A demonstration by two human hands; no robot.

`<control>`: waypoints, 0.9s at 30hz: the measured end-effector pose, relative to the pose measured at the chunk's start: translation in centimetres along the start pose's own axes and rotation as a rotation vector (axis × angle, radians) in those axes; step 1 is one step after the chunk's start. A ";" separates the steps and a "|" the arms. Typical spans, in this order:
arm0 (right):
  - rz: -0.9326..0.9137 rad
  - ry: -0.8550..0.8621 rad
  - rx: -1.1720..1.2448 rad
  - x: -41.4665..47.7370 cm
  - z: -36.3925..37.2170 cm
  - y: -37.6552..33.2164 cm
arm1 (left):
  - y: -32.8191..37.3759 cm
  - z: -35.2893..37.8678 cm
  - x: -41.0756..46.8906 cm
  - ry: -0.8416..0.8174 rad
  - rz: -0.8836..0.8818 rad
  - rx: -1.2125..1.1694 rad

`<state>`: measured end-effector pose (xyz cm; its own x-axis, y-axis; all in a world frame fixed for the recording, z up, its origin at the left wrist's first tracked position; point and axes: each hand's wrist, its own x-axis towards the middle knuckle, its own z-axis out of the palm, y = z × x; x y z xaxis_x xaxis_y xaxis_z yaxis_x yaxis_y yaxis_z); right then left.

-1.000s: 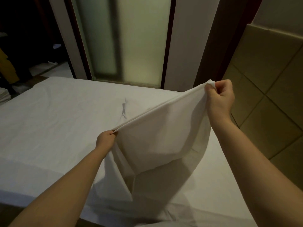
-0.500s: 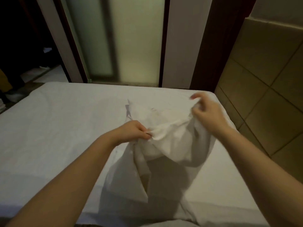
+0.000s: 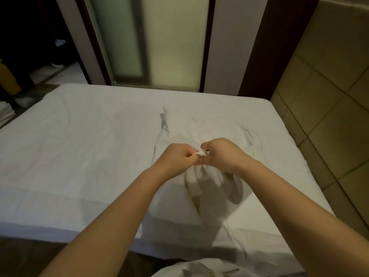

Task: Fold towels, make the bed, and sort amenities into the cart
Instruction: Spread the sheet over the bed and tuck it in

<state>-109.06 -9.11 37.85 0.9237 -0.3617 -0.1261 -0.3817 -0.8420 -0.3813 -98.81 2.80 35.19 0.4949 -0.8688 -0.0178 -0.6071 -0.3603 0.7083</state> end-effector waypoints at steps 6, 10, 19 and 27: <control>0.030 0.098 0.067 -0.3 -0.2 1.4 | 0.3 4.6 -2.0 0.290 -0.097 0.051; 0.019 0.121 0.059 -0.1 -0.9 1.5 | -1.0 7.4 -2.0 0.241 -0.262 -0.091; 0.018 0.274 0.096 0.1 -1.1 3.4 | 1.3 9.5 -2.6 0.384 -0.459 -0.175; -0.050 0.260 0.097 -0.2 -2.1 5.6 | 4.5 6.4 -4.7 0.486 -0.317 0.186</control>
<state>-111.44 -14.57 37.73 0.8973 -0.4220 0.1295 -0.3196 -0.8234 -0.4689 -107.82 3.10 33.95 0.8696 -0.4711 0.1477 -0.4609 -0.6672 0.5851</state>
